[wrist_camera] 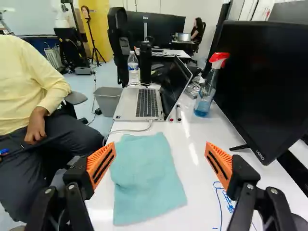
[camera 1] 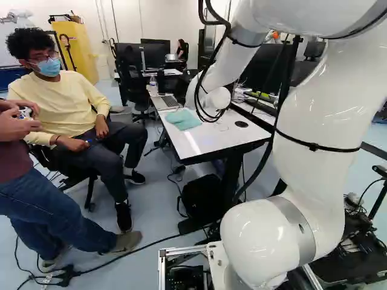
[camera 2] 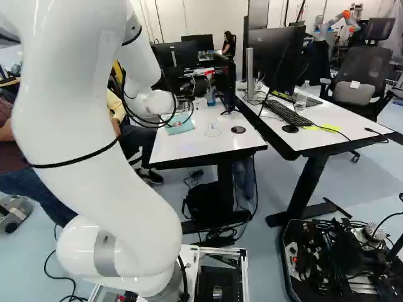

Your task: Clean the table with the green towel

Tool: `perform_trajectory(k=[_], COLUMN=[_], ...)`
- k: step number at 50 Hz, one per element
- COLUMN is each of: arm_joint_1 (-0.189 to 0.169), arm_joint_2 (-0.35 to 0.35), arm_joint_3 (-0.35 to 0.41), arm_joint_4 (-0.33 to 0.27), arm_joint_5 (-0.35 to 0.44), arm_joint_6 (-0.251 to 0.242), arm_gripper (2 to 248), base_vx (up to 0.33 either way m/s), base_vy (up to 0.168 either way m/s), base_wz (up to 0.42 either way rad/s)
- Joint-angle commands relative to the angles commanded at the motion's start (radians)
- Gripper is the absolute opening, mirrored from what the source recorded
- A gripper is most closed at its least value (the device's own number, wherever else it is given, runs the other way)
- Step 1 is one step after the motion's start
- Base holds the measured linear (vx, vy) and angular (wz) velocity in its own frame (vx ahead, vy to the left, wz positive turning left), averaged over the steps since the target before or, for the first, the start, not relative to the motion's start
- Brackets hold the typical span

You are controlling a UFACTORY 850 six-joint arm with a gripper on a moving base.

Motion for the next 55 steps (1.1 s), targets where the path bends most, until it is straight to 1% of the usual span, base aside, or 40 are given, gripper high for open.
perform_trajectory(k=[9,15,23,45,55], arm_joint_1=[0.0,0.0,0.0,0.0,0.0], arm_joint_2=[-0.017,-0.029,-0.046,-0.101,-0.101], arm_joint_3=[0.003,0.004,0.004,-0.004,-0.004], arm_joint_4=[-0.003,0.005,0.038,0.15,0.15], arm_joint_5=[0.014,0.0,-0.058,-0.266,-0.266], arm_joint_6=[0.0,0.0,0.0,0.0,0.0], arm_gripper=[247,247,247,247,247], base_vx=[0.0,0.0,0.0,0.0,0.0], base_vy=[0.0,0.0,0.0,0.0,0.0], base_wz=[0.0,0.0,0.0,0.0,0.0])
